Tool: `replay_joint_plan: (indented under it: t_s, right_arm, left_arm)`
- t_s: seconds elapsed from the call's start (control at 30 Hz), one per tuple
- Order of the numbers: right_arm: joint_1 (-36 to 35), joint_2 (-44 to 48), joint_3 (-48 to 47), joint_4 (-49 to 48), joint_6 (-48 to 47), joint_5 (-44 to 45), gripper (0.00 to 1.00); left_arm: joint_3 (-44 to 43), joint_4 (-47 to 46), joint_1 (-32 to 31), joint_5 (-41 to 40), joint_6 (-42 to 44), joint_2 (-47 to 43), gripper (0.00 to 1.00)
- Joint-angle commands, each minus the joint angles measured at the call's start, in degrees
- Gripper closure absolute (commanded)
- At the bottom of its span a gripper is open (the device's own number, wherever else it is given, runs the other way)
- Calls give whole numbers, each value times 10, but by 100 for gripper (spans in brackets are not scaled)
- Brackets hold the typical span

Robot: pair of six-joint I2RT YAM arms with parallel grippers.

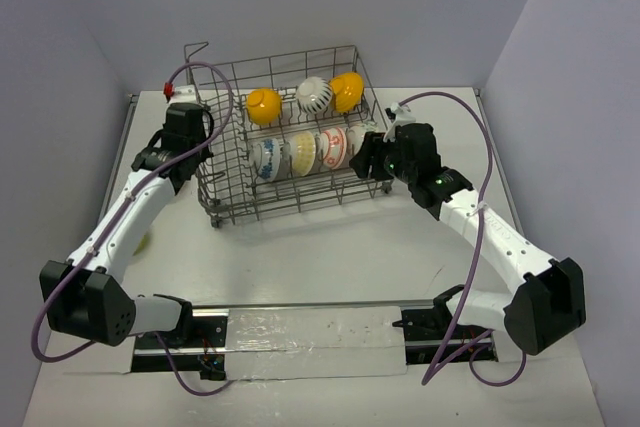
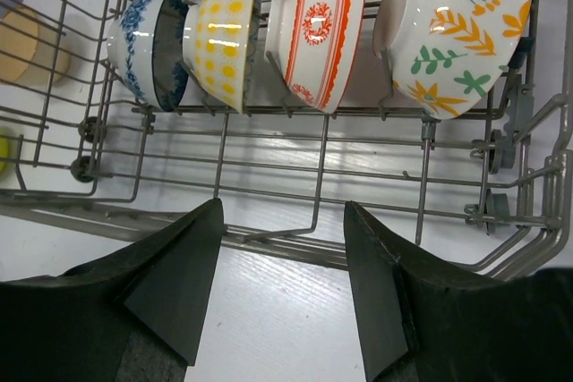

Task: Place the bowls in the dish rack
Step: Move the dish rack to the center of the board.

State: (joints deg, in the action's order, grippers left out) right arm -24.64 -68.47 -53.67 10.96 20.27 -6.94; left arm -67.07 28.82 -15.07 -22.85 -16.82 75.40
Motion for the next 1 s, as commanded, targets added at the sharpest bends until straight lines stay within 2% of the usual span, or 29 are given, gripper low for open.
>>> replay_joint_plan:
  t_s: [0.0, 0.27, 0.73, 0.97]
  right_arm:
    - [8, 25, -21, 6, -10, 18, 36]
    - [14, 32, -34, 15, -10, 21, 36]
    - [22, 32, -37, 25, -11, 23, 36]
    - [25, 31, -37, 26, -12, 22, 36]
  left_arm:
    - [24, 47, -72, 77, -27, 10, 100]
    - [38, 64, -130, 79, -22, -24, 100]
    - [54, 108, -134, 73, -11, -56, 100]
    - [32, 135, -132, 40, 9, -39, 100]
